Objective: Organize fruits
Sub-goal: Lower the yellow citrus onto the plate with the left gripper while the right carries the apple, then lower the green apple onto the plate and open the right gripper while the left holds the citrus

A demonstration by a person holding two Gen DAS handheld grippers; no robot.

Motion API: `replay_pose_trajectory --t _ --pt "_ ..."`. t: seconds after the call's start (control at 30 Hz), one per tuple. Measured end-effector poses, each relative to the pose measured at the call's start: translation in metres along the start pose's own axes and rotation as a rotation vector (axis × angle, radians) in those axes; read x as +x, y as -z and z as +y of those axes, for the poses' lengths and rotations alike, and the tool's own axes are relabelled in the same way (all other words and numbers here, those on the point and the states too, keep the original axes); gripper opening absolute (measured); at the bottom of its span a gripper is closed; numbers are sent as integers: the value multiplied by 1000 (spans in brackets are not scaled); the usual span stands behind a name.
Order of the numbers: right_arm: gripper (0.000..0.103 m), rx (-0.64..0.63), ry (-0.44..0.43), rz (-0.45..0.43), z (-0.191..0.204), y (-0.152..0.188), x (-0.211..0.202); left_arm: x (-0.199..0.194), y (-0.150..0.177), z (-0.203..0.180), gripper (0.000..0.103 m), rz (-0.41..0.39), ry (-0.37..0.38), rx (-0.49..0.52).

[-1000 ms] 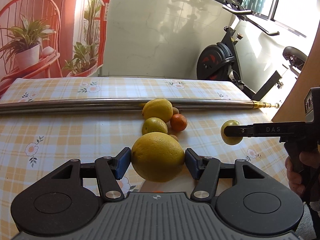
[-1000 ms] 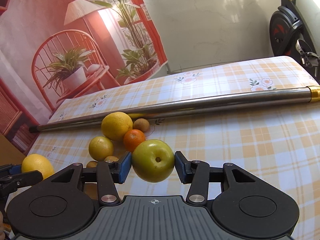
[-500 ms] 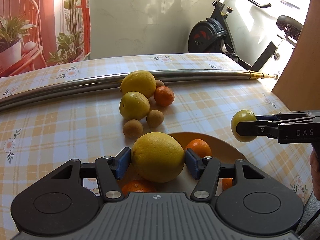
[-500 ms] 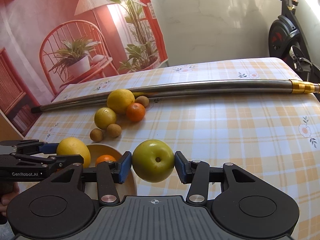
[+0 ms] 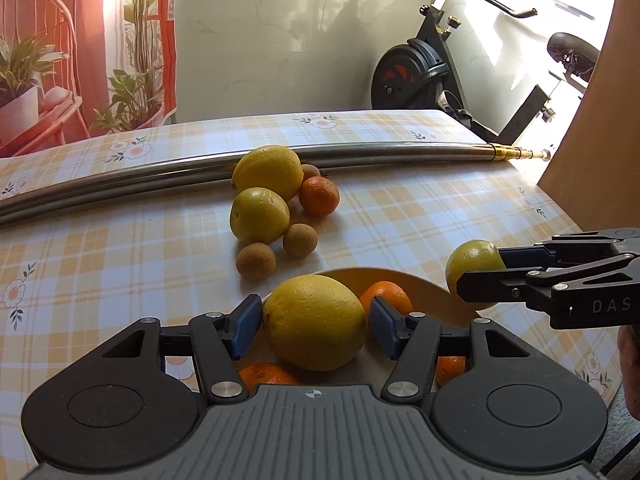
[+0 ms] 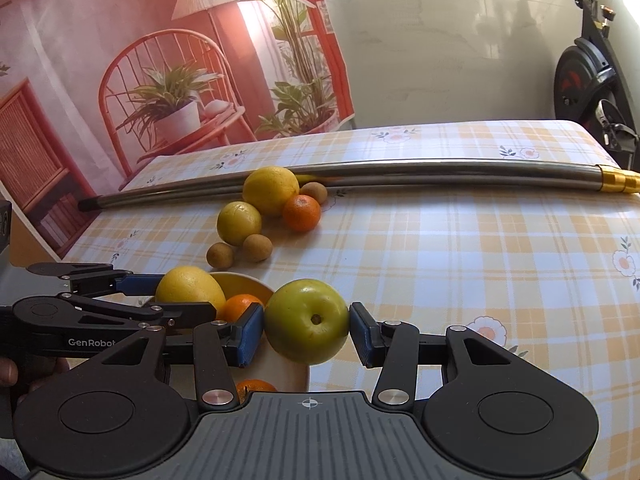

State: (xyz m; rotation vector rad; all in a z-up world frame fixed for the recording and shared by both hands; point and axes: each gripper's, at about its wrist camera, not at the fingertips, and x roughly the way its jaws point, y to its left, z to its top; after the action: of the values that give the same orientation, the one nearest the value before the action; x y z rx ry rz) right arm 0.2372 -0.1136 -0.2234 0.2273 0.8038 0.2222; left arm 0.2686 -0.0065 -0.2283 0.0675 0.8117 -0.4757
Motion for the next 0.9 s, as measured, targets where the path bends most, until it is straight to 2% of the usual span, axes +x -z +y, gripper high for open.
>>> replay_pose_trajectory --t 0.17,0.37,0.63,0.9 --pt "43 -17 -11 12 6 1 2 -12 -4 3 62 -38 17 -35" --pt "43 -54 -14 31 14 3 6 -24 -3 8 62 -73 -8 -69" --pt "43 -114 -3 49 25 5 11 -35 3 16 62 -95 -53 -118" --pt "44 -179 18 77 35 8 18 -38 7 21 62 -87 -54 -162"
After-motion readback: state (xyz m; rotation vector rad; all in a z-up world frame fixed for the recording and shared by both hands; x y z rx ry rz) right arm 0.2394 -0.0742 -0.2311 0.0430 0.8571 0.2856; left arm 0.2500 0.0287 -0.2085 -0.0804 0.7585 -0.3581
